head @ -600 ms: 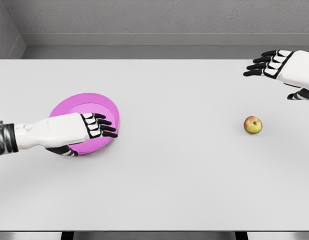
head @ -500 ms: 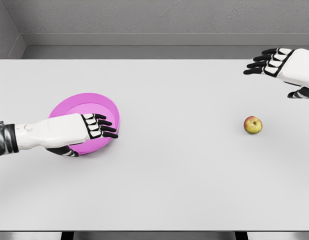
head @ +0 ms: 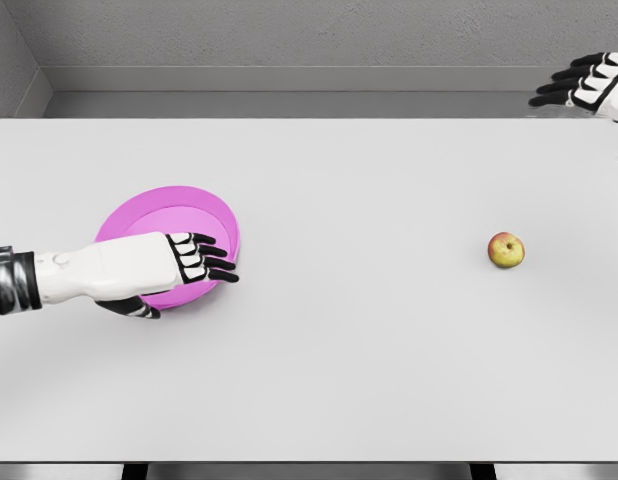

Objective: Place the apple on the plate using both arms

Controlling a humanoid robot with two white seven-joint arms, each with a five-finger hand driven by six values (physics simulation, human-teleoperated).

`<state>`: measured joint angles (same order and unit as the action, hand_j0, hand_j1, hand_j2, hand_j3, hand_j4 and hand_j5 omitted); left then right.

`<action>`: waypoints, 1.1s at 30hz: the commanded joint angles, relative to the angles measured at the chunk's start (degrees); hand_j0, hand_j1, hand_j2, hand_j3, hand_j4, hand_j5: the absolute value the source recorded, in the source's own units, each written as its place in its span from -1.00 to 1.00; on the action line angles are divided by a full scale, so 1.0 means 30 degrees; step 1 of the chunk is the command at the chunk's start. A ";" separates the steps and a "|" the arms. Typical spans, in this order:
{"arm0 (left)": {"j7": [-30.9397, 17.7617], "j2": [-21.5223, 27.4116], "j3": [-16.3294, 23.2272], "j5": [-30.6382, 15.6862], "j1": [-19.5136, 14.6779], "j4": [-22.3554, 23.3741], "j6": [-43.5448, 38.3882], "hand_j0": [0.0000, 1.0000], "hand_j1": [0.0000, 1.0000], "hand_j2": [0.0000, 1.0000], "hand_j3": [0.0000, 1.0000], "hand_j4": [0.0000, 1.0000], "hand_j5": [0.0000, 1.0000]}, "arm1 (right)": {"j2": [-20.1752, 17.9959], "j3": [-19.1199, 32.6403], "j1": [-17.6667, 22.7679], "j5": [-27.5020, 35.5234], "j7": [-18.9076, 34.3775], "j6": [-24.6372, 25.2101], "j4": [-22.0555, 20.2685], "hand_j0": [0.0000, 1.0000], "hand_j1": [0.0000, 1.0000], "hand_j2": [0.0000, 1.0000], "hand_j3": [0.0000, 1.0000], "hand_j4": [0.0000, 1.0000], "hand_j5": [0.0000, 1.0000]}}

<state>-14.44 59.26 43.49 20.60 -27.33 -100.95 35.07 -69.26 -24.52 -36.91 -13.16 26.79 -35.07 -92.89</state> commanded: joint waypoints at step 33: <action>0.0008 -0.0211 0.0415 -0.0127 0.0000 -0.0011 -0.0024 1.00 1.00 1.00 1.00 1.00 1.00 | 0.2343 -0.6827 -0.1055 0.6056 0.2737 0.0025 0.3543 1.00 1.00 1.00 1.00 1.00 1.00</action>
<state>-14.44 58.66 44.68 20.59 -27.33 -100.97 35.07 -62.76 -44.49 -40.25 4.90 35.02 -35.15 -83.52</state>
